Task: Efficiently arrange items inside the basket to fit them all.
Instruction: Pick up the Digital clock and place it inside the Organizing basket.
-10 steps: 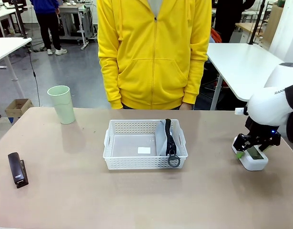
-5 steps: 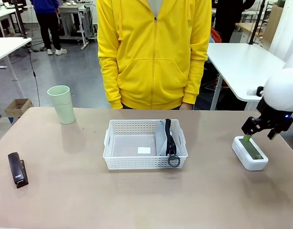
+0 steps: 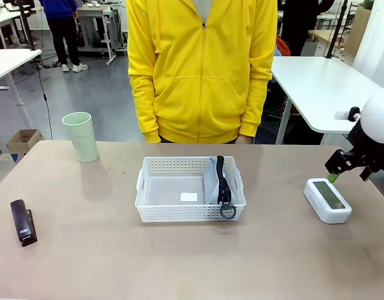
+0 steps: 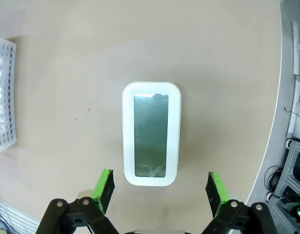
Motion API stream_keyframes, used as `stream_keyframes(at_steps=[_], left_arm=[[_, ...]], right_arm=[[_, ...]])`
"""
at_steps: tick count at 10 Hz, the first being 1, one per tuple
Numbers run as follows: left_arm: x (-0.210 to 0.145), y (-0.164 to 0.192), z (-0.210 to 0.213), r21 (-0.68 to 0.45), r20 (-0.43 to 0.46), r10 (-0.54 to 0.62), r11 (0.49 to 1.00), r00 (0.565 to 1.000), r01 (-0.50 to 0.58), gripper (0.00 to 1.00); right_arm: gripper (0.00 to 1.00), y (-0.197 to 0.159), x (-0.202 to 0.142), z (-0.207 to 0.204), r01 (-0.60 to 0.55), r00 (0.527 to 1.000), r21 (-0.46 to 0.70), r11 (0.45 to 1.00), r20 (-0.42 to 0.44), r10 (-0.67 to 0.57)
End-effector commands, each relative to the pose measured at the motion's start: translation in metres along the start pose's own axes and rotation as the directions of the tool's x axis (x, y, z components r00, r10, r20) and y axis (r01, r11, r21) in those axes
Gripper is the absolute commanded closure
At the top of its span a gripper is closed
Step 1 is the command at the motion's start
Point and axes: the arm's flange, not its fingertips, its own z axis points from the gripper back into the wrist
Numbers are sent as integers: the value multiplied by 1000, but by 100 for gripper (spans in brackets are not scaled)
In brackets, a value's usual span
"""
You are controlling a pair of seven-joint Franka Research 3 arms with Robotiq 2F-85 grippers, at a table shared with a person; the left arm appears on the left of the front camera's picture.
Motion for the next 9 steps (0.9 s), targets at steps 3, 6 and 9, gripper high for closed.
stream_keyframes(at_steps=[3,6,9], left_arm=[[-2,0,2,-7,-8,-16,1000,1000,16,0],[-2,0,2,-7,-8,-16,1000,1000,16,0],[-2,0,2,-7,-8,-16,1000,1000,16,0]], right_arm=[[0,11,3,-10,-52,999,20,998,-9,52],[0,15,12,-34,-63,995,8,998,-72,63],[0,18,19,-49,-80,990,9,997,-115,80]])
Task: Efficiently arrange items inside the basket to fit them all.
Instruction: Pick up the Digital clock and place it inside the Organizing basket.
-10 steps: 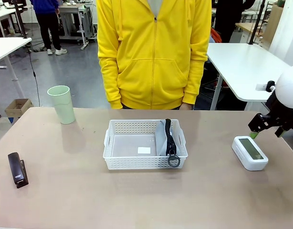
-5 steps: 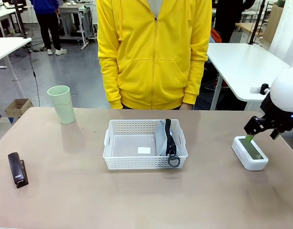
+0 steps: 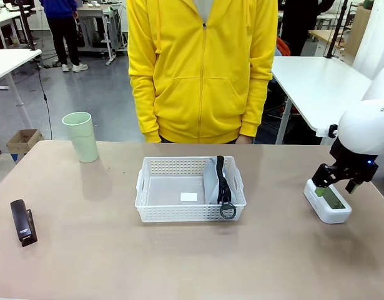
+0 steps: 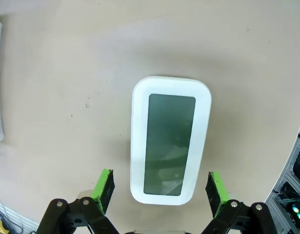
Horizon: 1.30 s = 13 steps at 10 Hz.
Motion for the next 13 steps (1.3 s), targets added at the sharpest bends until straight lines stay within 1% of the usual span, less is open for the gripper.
stream_keyframes(at_steps=[1,5,13], left_arm=[[-2,0,2,-7,-8,-16,1000,1000,16,0],[-2,0,2,-7,-8,-16,1000,1000,16,0],[-2,0,2,-7,-8,-16,1000,1000,16,0]], right_arm=[[0,2,11,-3,-30,999,2,1000,-19,30],[0,0,17,-17,-12,999,-24,1000,-53,11],[0,-5,30,-49,6,994,-13,1000,-106,-8]])
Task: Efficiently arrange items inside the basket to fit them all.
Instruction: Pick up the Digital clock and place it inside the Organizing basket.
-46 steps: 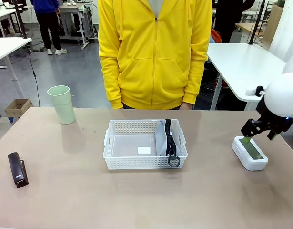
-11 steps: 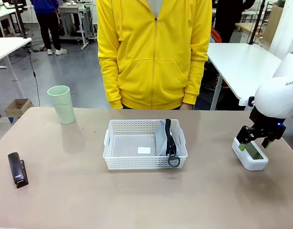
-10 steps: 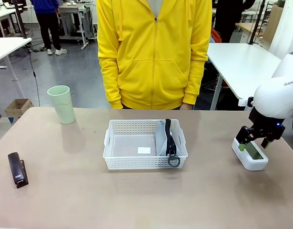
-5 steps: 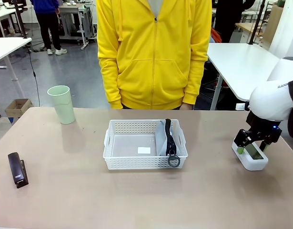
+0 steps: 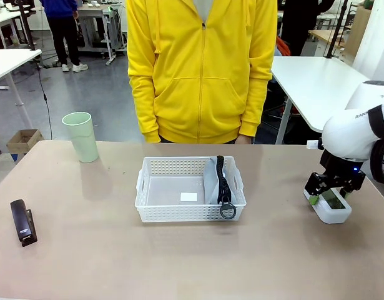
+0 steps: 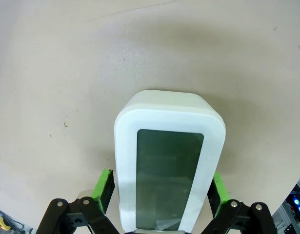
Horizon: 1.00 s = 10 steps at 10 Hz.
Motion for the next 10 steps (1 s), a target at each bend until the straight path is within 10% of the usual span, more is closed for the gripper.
stream_keyframes(at_steps=[1,5,6,7,8,9,10], left_arm=[[-2,0,2,-7,-8,-16,1000,1000,16,0],[-2,0,2,-7,-8,-16,1000,1000,16,0],[-2,0,2,-7,-8,-16,1000,1000,16,0],[-2,0,2,-7,-8,-16,1000,1000,16,0],[-2,0,2,-7,-8,-16,1000,1000,16,0],[-2,0,2,-7,-8,-16,1000,1000,16,0],[-2,0,2,-7,-8,-16,1000,1000,16,0]], right_arm=[[0,-1,7,-2,15,1000,-22,1000,1,-15],[0,-2,7,-4,34,999,-30,999,5,-34],[60,-3,7,-4,40,999,-43,998,4,-40],[60,-3,6,-4,39,999,-41,998,-1,-40],[100,-3,6,-4,43,999,-38,998,2,-43],[64,-3,6,-4,43,999,-41,998,3,-43],[100,-3,6,-4,45,999,-41,998,4,-45]])
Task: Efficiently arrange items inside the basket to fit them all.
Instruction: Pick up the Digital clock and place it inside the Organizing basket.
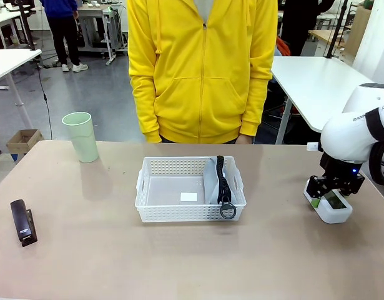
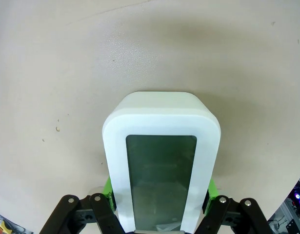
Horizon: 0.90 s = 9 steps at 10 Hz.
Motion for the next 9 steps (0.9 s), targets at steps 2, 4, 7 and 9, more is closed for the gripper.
stream_keyframes(at_steps=[2,4,7,9], left_arm=[[-2,0,2,-7,-8,-16,1000,1000,16,0],[-2,0,2,-7,-8,-16,1000,1000,16,0],[-2,0,2,-7,-8,-16,1000,1000,16,0],[-2,0,2,-7,-8,-16,1000,1000,16,0]], right_arm=[[100,-1,5,3,24,1000,-32,999,18,-24],[82,-2,1,23,24,999,-30,999,49,-23],[100,-2,-23,97,30,995,20,999,99,-32],[100,-4,-47,146,37,986,24,999,163,-41]])
